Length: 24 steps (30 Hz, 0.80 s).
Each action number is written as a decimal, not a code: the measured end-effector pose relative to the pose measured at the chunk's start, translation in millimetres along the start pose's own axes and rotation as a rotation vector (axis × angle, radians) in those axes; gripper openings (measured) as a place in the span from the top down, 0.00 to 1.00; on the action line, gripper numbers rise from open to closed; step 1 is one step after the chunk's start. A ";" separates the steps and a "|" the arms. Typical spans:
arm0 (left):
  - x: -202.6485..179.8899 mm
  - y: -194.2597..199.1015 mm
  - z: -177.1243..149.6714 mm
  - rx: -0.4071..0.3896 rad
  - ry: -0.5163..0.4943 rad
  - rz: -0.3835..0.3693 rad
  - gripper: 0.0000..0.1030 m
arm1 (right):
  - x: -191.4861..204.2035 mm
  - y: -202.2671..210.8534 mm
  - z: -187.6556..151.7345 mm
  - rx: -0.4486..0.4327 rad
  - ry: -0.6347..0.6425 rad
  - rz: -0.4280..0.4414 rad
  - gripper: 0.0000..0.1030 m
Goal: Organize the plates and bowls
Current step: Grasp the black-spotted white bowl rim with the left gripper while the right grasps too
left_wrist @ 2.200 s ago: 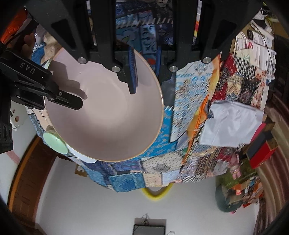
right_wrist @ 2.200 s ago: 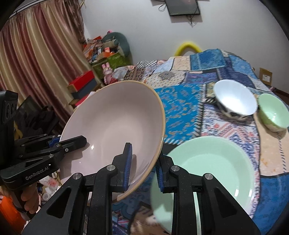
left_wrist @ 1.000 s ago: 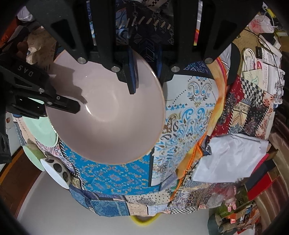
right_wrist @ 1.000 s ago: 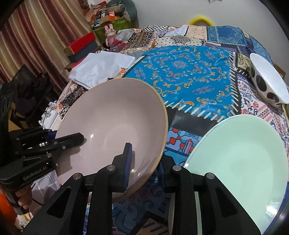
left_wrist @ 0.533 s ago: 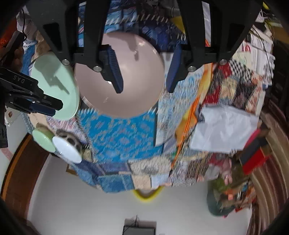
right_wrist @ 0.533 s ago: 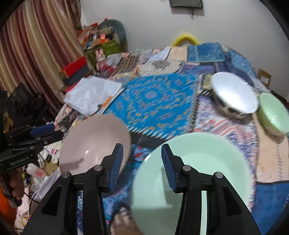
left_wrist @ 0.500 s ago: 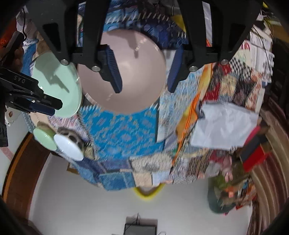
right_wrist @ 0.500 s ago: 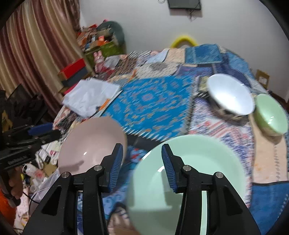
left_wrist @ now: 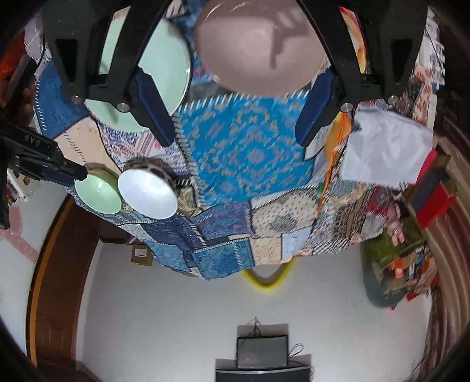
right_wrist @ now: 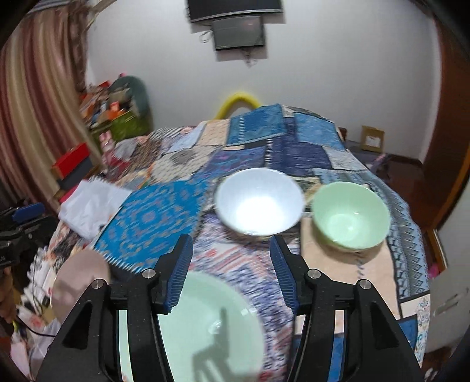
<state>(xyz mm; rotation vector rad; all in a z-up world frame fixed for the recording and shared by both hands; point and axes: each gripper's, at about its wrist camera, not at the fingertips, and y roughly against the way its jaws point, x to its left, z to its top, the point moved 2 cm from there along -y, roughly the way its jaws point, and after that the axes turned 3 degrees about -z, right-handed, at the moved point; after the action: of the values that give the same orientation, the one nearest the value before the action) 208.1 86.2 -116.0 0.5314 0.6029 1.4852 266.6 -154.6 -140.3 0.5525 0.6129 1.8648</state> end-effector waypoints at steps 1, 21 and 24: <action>-5.3 -5.3 4.3 0.001 -0.007 -0.005 0.17 | -9.2 -3.5 2.0 0.005 -0.015 -0.010 0.51; -61.0 -156.3 49.9 0.105 -0.080 -0.099 0.17 | -53.9 -117.1 2.1 0.154 -0.101 -0.001 0.64; -59.2 -174.2 51.4 0.134 -0.056 -0.100 0.17 | -54.7 -122.9 0.2 0.169 -0.117 0.013 0.67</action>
<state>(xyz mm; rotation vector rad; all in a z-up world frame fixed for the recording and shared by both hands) 372.9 24.7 -190.5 0.6352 0.6785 1.3383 371.3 -166.3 -223.9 0.7719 0.6939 1.7886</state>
